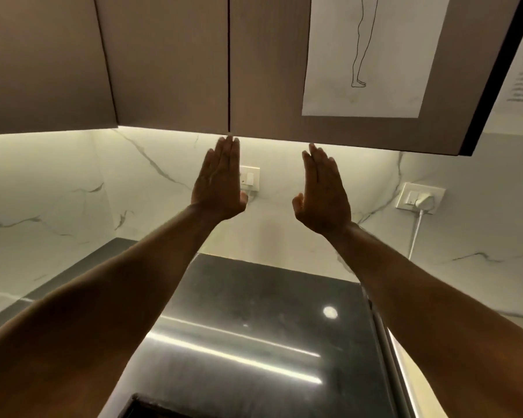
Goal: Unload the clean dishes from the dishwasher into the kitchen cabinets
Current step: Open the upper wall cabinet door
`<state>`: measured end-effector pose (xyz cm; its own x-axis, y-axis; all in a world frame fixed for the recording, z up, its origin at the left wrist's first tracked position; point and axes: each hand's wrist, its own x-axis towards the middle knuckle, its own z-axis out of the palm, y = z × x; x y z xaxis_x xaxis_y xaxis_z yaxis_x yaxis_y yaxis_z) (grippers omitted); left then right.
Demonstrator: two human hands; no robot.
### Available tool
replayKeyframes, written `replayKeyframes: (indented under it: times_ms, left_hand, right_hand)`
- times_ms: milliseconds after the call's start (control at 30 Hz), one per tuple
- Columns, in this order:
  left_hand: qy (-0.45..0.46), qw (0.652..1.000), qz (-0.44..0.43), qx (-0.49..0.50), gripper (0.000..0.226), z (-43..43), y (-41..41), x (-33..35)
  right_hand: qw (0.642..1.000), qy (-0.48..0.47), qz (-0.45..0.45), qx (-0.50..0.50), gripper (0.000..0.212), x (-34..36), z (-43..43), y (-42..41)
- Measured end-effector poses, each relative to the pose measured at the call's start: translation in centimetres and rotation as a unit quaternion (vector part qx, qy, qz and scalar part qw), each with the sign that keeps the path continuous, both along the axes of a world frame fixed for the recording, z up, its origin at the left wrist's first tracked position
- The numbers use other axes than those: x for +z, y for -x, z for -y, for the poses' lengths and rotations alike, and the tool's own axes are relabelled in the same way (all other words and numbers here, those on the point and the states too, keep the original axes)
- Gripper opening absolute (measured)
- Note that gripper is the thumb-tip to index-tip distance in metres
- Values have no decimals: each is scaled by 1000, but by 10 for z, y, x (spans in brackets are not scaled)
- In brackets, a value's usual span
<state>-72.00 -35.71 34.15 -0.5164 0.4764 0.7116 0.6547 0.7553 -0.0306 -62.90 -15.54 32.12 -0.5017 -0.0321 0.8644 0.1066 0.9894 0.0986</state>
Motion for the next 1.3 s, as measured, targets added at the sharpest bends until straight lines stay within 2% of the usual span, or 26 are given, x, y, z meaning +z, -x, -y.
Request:
replayKeyframes:
  times_ms: [200,333,367,500,633,900,1100,1300]
  left_hand:
    - [-11,995,-91,40,109,-43,53,47]
    - [-12,986,-154,70,116,-70,77,69]
    - [-24,982,-171,74,112,-75,83,73]
    - [-103,955,-269,68,70,-93,106,70]
    - [-118,952,-276,62,68,-97,116,64]
    - [-154,952,-256,60,74,-96,101,65]
    - [-156,945,-278,73,77,-78,73,63]
    - [-150,940,-294,81,68,-54,32,62]
  right_hand:
    - [996,-76,-44,4,80,43,-37,38]
    - [981,-154,-114,-17,70,75,-56,61]
    - [976,-170,-136,-29,65,80,-59,67]
    - [949,-208,-221,-90,42,84,-62,89]
    - [939,-225,-238,-105,40,82,-66,96]
    - [948,-207,-207,-124,44,82,-60,86]
    - [950,-194,-226,-93,44,81,-49,72]
    - [958,-178,-212,-70,44,81,-34,44]
